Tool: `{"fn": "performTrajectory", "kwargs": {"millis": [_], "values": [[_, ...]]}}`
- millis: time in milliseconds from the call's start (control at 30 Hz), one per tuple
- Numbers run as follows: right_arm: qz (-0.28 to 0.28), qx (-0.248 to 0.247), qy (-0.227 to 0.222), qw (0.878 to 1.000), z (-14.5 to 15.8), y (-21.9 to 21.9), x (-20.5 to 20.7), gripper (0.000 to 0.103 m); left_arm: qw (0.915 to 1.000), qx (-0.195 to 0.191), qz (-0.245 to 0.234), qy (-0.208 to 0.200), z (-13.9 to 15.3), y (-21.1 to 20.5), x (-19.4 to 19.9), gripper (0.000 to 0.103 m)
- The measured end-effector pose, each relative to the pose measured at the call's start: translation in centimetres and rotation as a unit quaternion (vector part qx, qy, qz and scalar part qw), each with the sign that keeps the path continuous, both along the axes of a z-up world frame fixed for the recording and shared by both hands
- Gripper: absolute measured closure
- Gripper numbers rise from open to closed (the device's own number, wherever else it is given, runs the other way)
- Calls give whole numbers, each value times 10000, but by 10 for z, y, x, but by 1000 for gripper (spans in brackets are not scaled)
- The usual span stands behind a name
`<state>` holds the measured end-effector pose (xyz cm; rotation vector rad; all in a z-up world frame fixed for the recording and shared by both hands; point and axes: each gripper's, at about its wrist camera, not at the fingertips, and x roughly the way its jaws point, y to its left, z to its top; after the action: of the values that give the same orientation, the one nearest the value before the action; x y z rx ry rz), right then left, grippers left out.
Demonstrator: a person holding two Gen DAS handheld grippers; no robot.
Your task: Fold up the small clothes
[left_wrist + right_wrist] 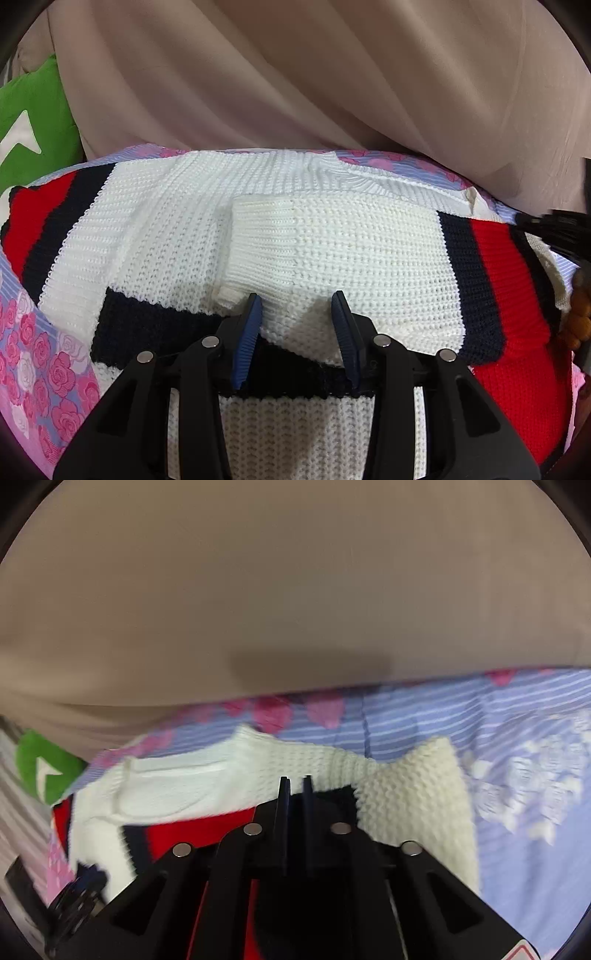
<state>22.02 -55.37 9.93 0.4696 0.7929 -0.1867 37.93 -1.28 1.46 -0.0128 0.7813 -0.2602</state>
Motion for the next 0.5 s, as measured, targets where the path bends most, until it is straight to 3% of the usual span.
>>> {"fn": "performTrajectory", "kwargs": {"millis": [100,200,300,333,367,433,500], "values": [[208,-416,114,9989,13,12,-59,90,10000,48,0,-16,0,0,-3,65],[317,-711,854,9933,-14,12,-92,91,9998,205,23,-49,-1,-6,-5,64],[158,-486,647,9966,-18,2,-117,99,9997,226,33,-100,2,-6,-11,64],[2,-341,588,9977,-14,-2,-126,99,9998,187,45,-103,6,-2,-14,64],[-73,-267,483,9985,-7,3,-131,91,9998,132,78,-93,11,5,-19,64],[-80,-628,340,9974,11,19,-141,85,9996,-194,118,-144,28,32,-28,56],[73,-879,247,9958,17,43,-146,83,9978,-460,405,-248,47,77,-31,35]]}}
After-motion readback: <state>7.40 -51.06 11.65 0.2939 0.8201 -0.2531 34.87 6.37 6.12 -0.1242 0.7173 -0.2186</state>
